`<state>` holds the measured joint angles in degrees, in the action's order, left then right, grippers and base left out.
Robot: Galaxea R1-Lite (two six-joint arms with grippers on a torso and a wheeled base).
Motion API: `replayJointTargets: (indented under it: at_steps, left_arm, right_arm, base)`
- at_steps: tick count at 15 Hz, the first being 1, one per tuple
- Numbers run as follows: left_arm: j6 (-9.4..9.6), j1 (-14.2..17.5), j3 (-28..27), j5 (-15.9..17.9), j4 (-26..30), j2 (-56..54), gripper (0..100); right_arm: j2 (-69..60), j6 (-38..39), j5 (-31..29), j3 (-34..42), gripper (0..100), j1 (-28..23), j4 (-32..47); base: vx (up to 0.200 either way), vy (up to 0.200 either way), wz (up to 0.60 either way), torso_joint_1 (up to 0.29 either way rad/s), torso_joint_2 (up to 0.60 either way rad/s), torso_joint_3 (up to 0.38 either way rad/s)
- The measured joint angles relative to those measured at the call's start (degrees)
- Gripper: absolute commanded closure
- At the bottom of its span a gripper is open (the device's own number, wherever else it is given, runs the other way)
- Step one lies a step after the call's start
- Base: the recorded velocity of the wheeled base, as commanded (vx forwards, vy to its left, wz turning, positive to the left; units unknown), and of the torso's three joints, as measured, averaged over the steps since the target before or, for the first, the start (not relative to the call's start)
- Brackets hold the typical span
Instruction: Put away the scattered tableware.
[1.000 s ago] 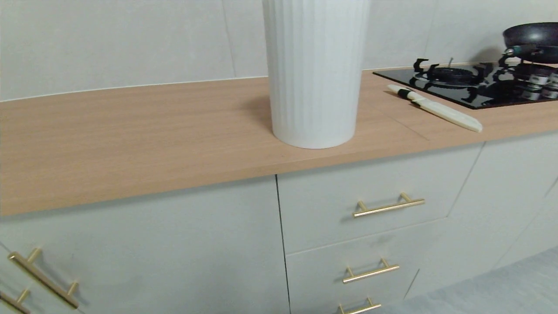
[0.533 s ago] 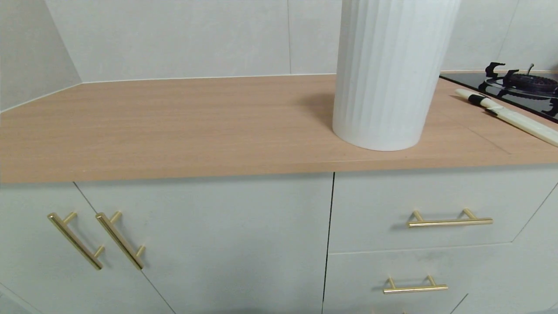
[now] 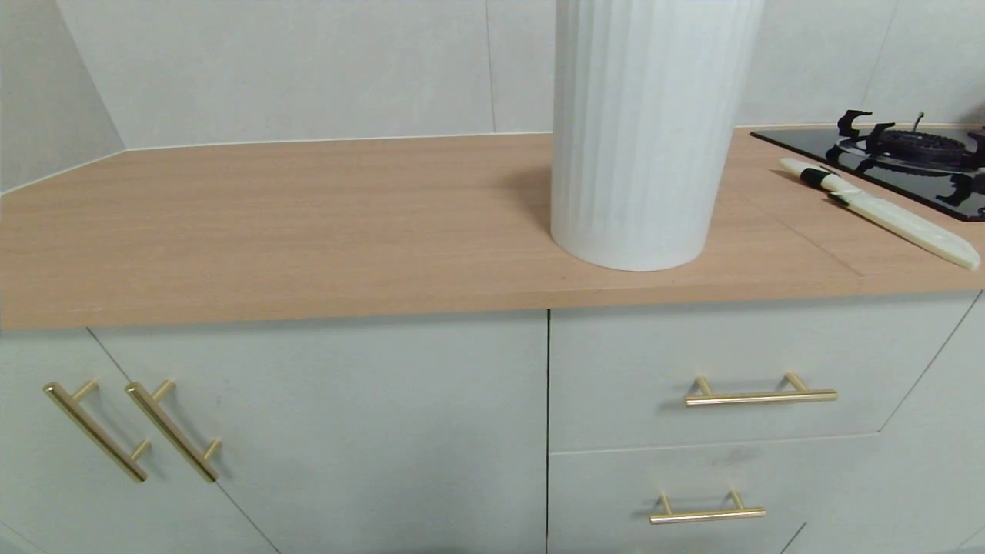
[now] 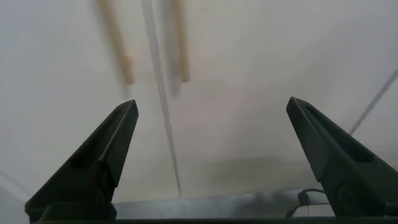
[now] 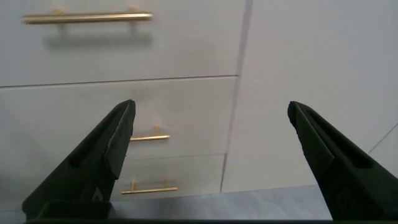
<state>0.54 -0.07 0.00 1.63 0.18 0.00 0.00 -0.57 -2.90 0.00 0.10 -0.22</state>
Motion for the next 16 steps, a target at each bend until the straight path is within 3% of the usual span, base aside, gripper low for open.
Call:
replayJointTargets:
  at_steps: [3, 16]
  left_arm:
    - [-0.05, -0.09, 0.0, 0.0, 0.0, 0.0, 0]
    - [-0.11, -0.09, 0.0, -0.05, 0.0, 0.0, 0]
  right_arm:
    - [0.0, 0.0, 0.01, 0.0, 0, -0.1, -0.02]
    - [0.0, -0.09, 0.06, 0.0, 0, -0.1, -0.02]
  base:
    - [0.0, -0.2, 0.0, 0.004, 0.0, 0.001]
    - [0.0, 0.0, 0.0, 0.0, 0.0, 0.0]
